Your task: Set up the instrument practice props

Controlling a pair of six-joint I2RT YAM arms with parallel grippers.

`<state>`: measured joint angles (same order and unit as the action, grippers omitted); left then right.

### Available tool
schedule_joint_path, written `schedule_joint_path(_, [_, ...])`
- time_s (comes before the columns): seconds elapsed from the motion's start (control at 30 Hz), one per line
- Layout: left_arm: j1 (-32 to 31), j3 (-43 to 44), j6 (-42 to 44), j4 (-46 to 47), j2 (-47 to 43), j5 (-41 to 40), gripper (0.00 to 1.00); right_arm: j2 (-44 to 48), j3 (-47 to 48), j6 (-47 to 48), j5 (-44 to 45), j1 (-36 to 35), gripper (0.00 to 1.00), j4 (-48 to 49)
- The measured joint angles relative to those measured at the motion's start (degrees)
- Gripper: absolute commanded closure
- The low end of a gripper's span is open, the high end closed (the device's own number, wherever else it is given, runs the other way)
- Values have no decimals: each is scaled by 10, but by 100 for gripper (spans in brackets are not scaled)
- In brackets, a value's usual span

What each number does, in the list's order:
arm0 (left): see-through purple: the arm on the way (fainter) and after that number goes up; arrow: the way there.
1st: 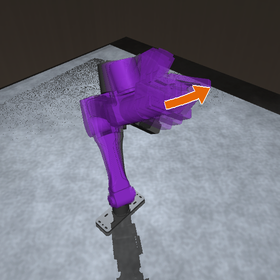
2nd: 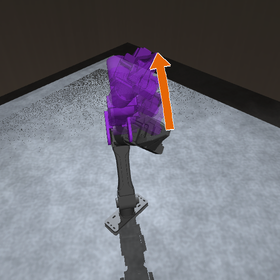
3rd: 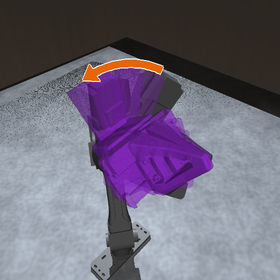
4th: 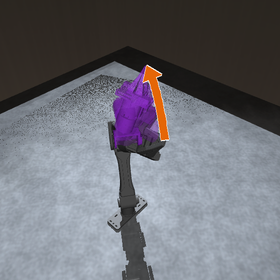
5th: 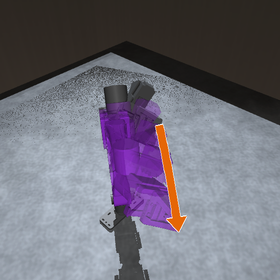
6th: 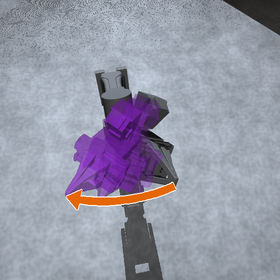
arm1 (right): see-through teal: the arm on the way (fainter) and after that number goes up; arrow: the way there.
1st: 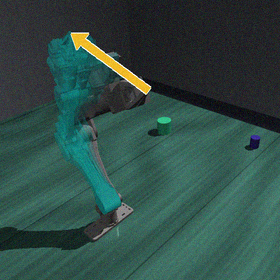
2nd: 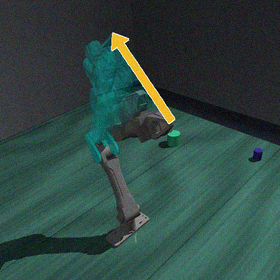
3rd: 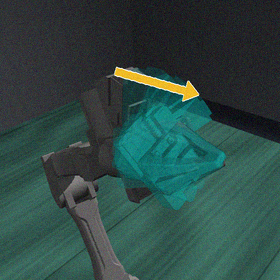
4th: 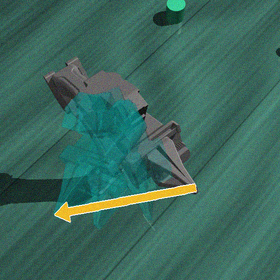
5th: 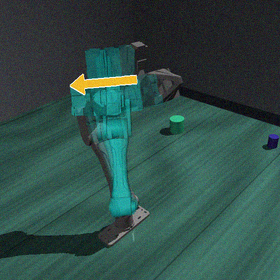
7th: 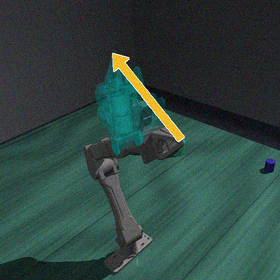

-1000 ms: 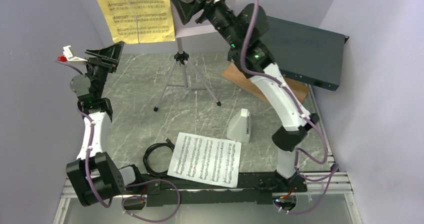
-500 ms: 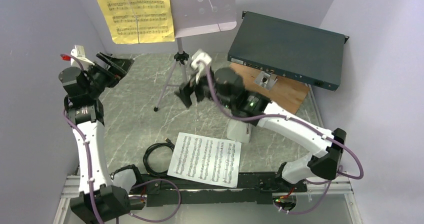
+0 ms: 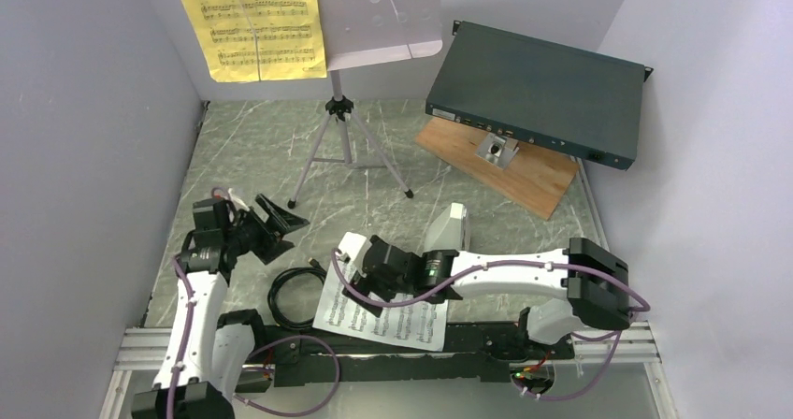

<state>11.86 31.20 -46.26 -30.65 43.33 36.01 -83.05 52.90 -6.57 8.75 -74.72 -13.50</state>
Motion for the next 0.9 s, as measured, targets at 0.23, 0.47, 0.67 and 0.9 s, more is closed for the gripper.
schedule_joint_path(0.23, [-161,3,-25,-37,15,-78,15,-45,-32,-36,-22,20,41,21])
schedule_joint_path(0.47, [-333,1,-92,-70,70,-221,15,-63,-93,-83,-57,61,47,97])
schedule_joint_path(0.67, [-462,-15,-163,-70,134,-320,16,-63,-131,-123,-102,101,49,168])
schedule_joint_path(0.9, [-593,3,-222,-72,214,-409,19,-74,-134,-135,-119,102,51,205])
